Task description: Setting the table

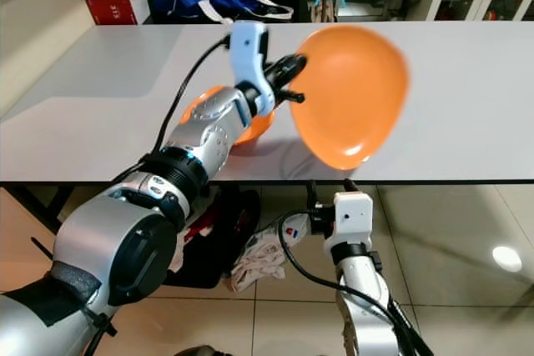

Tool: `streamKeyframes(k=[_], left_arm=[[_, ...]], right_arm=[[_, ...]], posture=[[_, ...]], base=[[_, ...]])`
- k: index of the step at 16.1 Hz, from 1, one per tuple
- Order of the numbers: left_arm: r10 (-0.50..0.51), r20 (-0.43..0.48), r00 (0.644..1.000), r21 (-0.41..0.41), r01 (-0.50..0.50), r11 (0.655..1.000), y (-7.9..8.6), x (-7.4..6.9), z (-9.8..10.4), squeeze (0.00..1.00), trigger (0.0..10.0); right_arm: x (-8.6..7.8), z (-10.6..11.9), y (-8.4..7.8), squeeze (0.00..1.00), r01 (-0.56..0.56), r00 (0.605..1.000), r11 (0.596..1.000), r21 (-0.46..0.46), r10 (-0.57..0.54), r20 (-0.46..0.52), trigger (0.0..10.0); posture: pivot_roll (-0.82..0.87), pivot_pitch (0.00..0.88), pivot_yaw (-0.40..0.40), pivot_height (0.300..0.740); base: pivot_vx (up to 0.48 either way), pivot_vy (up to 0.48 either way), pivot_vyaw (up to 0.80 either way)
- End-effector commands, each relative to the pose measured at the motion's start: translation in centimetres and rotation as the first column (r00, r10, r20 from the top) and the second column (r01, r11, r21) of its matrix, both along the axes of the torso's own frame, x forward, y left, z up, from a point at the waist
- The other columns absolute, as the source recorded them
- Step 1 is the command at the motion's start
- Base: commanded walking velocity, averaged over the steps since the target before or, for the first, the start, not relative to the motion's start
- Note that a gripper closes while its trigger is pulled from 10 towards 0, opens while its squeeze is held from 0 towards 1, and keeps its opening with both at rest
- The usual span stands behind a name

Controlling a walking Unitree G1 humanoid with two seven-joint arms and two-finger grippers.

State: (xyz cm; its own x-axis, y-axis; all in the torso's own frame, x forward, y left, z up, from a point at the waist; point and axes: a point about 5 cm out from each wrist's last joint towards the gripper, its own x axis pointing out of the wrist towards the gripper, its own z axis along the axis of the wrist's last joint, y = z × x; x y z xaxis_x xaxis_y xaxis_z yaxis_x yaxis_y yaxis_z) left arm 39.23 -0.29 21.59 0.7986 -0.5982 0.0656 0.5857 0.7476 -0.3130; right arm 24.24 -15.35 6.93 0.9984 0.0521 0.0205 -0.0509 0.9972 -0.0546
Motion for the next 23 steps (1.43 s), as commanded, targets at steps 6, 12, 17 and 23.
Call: streamKeyframes(k=[6,12,17,23], left_arm=[[0.120,-0.091,0.989,-0.032,-0.123,0.992,0.9,0.6,-0.3,0.00,0.0],[0.167,-0.181,0.969,-0.032,-0.175,0.984,0.2,0.1,-1.9,0.00,0.0],[0.274,-0.246,0.930,-0.007,-0.284,0.959,2.2,0.4,-3.4,0.00,0.0],[0.384,-0.296,0.874,0.145,-0.357,0.923,4.8,0.0,-6.7,0.00,0.0]], right_arm=[[-2.4,0.6,-0.4,0.00,0.029,1.000,1.000,-0.011,-0.029,0.007,10.0],[-4.6,0.8,-0.6,0.00,0.053,0.998,0.998,-0.023,-0.054,-0.027,10.0],[-6.1,1.0,-0.7,0.00,0.059,0.997,0.998,-0.032,-0.061,-0.055,10.0],[-7.1,1.9,-0.8,0.00,0.044,0.998,0.999,-0.008,-0.045,-0.050,10.0]], posture=[[-0.18,0.000,0.111,0.740],[-0.24,0.000,0.120,0.740],[-0.28,0.000,0.118,0.740],[-0.32,0.010,0.123,0.740]], base=[[0.000,0.000,0.00],[0.000,0.000,0.00],[0.000,0.000,0.00],[0.000,0.000,0.00]])
